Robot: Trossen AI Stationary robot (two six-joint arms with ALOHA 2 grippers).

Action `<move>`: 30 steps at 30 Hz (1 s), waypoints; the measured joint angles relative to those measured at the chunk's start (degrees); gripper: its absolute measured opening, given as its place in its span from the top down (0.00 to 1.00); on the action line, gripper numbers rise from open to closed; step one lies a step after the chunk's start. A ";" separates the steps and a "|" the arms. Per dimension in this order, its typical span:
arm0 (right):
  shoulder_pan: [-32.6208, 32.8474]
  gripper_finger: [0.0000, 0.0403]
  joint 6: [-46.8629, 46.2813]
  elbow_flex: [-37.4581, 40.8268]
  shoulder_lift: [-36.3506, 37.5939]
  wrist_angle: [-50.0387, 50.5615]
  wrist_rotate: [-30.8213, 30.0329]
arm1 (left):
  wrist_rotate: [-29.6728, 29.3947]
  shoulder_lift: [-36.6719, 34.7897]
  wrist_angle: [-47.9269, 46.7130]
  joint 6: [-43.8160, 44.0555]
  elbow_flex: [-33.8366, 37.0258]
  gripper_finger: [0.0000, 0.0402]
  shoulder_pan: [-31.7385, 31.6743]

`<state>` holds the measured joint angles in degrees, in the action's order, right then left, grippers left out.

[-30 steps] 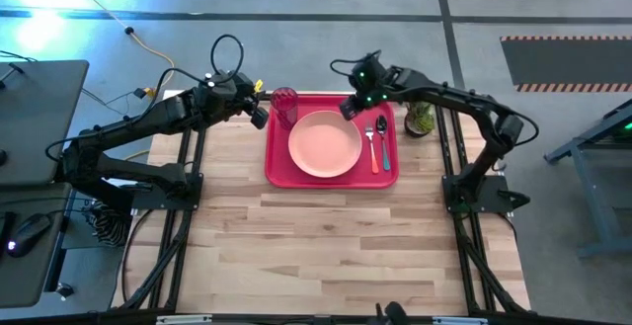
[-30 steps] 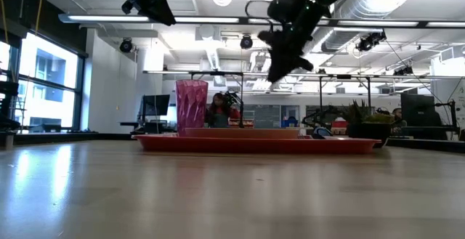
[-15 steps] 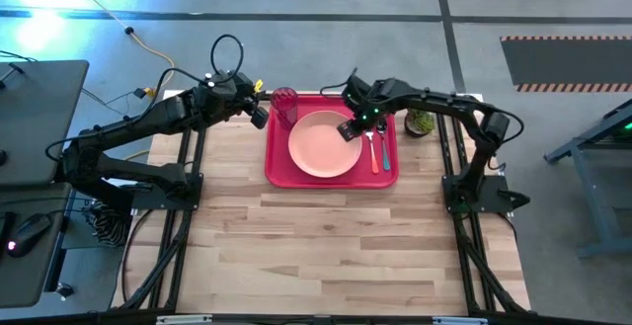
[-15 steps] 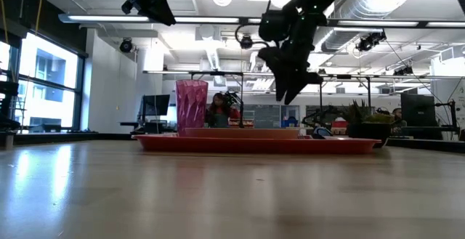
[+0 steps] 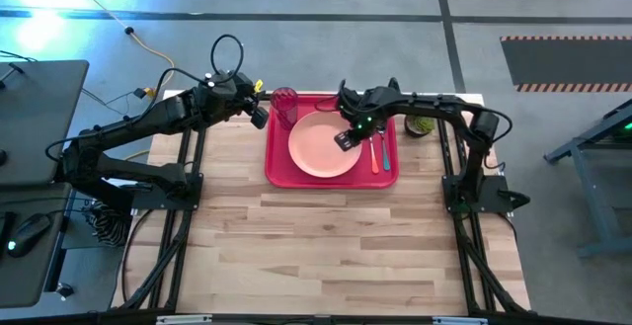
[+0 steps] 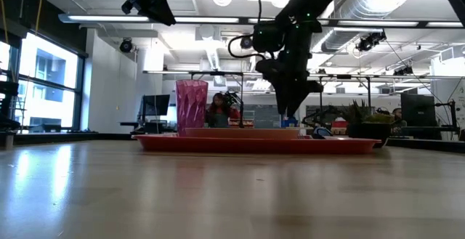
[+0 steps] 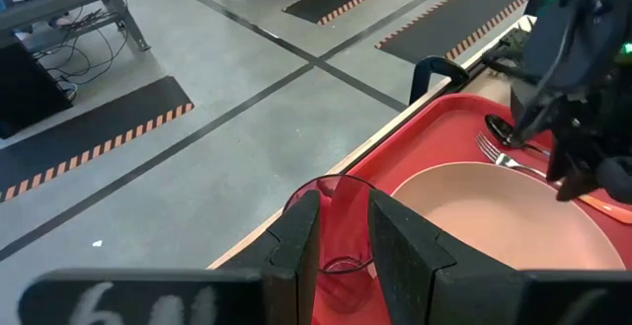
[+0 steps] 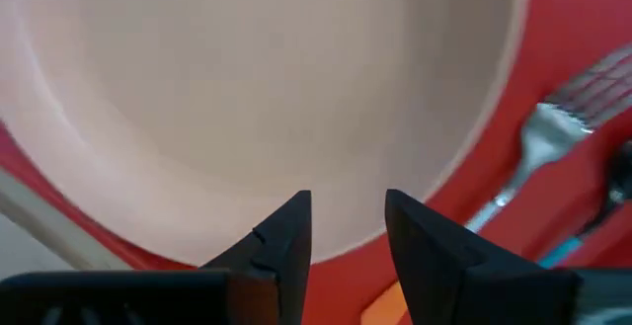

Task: Pick and place plate/cup/fork/spoon on tray
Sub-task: Adjust the orange plate on the red tray

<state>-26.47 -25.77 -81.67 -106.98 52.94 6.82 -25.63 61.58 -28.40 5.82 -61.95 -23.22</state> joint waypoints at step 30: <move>3.71 0.69 -1.23 0.04 -5.31 3.26 -0.81 | -0.02 0.00 0.00 0.07 0.00 0.81 0.02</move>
<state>-22.76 -27.00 -81.63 -112.29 56.21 6.01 -25.65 61.58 -28.40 5.89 -61.95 -23.20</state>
